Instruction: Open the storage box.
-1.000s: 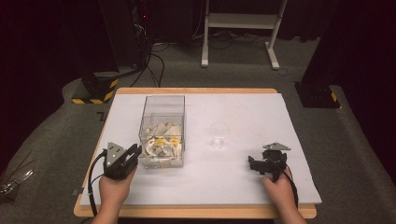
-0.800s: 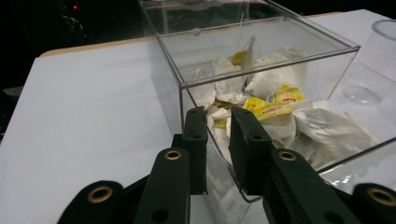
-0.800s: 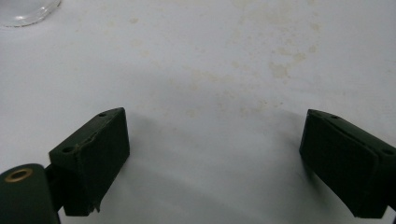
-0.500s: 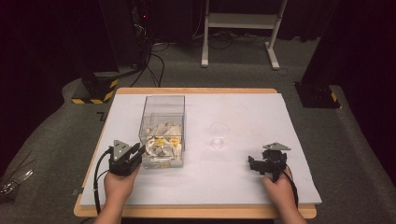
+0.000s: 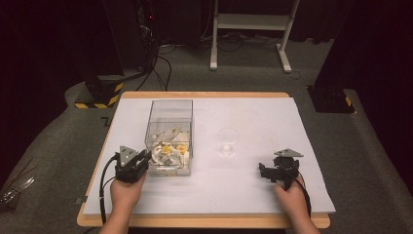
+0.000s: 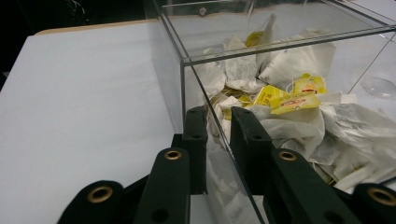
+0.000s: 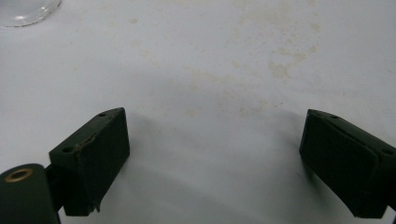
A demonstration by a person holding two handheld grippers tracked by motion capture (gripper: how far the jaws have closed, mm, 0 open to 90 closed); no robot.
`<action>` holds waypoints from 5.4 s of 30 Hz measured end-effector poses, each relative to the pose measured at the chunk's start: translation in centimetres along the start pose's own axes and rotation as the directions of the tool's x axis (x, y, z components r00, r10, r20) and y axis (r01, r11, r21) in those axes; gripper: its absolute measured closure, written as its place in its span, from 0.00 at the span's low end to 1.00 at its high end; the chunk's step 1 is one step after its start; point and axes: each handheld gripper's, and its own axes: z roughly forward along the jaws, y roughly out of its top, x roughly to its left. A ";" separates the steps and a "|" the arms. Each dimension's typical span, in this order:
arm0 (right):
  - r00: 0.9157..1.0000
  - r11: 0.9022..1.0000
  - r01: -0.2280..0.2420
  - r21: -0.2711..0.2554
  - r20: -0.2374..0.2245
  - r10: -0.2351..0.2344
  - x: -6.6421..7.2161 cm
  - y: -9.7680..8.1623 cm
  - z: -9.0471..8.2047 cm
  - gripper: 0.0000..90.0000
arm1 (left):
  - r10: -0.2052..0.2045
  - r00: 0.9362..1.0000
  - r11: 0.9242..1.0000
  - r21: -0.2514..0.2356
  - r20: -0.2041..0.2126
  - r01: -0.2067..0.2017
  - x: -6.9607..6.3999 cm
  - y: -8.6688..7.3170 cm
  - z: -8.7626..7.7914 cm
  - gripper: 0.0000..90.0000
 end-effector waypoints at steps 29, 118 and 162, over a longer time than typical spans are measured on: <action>1.000 1.000 0.000 0.000 0.000 0.000 0.0 0.0 0.0 0.09 | -0.008 1.000 1.000 -0.013 -0.004 0.008 -0.6 -1.3 -1.8 0.88; 1.000 1.000 0.017 0.012 -0.022 -0.017 -0.2 0.3 0.0 0.13 | 0.063 0.997 0.994 0.097 -0.043 -0.058 7.1 -5.0 -0.2 0.48; 0.950 0.970 0.171 -0.173 -0.233 -0.209 11.0 7.2 -3.4 0.16 | 0.038 0.999 0.974 0.221 0.019 -0.041 8.3 -5.4 1.3 0.36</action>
